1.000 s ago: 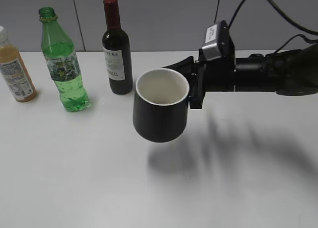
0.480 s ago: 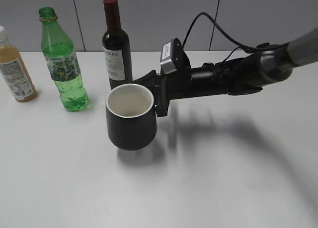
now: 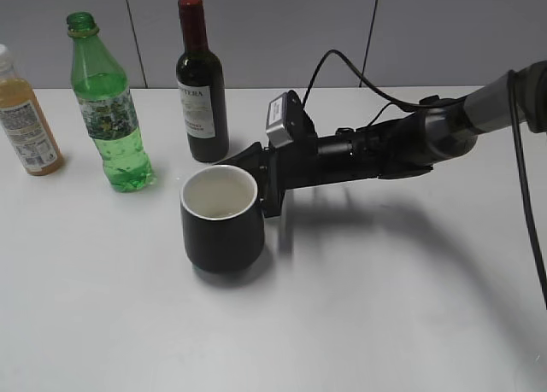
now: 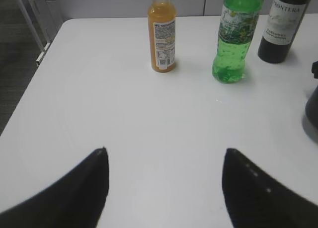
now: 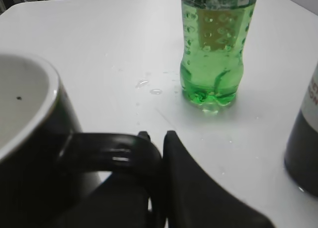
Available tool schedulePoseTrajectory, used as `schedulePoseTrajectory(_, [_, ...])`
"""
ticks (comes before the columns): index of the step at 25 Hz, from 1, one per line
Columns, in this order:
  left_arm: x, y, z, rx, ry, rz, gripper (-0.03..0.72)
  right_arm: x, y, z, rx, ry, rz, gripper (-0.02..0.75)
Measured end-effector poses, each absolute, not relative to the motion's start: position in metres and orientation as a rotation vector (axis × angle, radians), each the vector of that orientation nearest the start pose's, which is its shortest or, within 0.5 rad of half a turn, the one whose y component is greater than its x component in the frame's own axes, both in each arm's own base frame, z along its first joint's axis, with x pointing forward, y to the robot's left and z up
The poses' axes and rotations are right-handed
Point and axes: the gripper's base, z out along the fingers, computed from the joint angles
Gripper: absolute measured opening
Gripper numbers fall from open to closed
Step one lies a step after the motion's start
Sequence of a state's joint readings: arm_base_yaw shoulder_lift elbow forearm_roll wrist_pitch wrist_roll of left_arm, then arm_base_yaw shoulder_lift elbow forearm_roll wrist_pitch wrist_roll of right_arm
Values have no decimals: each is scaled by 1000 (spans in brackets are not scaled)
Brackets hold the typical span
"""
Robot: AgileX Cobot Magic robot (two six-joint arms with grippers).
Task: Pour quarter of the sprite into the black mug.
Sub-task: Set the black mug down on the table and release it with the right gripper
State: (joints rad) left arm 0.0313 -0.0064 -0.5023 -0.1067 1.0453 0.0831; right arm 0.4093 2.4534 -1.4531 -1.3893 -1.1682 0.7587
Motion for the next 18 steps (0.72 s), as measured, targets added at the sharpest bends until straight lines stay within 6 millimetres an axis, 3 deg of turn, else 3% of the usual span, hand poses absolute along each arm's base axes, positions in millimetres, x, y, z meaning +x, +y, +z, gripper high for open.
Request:
schedulePoseTrajectory(13, [-6, -9, 279, 57, 2015, -54, 543, 378, 253, 57, -1312, 1430, 1169, 41])
schedulePoseTrajectory(18, [-6, -9, 279, 57, 2015, -54, 543, 378, 254, 58, -1304, 1425, 1181, 142])
